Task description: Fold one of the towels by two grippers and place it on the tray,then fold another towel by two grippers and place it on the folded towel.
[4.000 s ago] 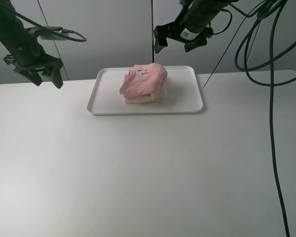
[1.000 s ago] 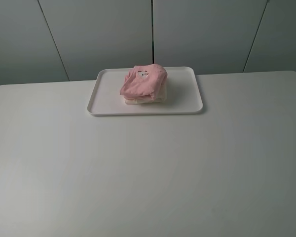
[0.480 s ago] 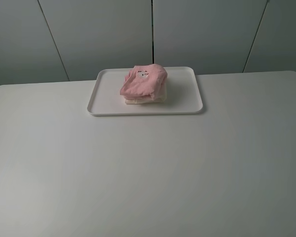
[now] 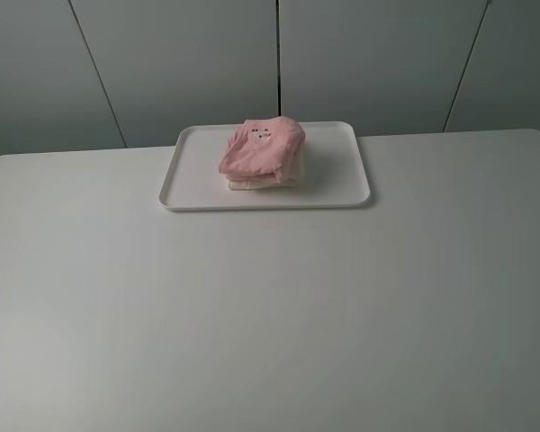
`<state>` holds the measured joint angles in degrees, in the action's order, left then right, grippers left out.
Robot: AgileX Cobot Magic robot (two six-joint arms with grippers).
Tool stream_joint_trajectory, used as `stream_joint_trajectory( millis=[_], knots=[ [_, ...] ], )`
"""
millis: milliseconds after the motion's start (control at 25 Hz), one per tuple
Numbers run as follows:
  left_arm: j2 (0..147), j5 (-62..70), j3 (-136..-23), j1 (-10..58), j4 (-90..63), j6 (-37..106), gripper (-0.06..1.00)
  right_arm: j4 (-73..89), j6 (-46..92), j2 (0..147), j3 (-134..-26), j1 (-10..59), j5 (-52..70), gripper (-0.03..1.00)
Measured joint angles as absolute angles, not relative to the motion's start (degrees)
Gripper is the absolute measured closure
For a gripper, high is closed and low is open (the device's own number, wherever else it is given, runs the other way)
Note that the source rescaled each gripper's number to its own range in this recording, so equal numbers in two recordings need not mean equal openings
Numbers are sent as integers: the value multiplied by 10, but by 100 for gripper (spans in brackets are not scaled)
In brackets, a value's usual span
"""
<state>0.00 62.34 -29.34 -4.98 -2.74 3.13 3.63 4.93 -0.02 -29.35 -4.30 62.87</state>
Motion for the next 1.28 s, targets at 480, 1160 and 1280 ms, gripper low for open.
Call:
stream_joint_trajectory(
  millis=[480, 1160, 1280],
  knots=[
    [0, 623, -293, -50, -27, 31, 9, 37, 49, 0, -293, -43, 629, -3],
    [0, 623, -293, -50, -27, 32, 9, 37, 49, 0, -293, -43, 629, -3],
    [0, 623, -293, -50, -27, 32, 9, 37, 49, 0, -293, -43, 629, -3]
  ],
)
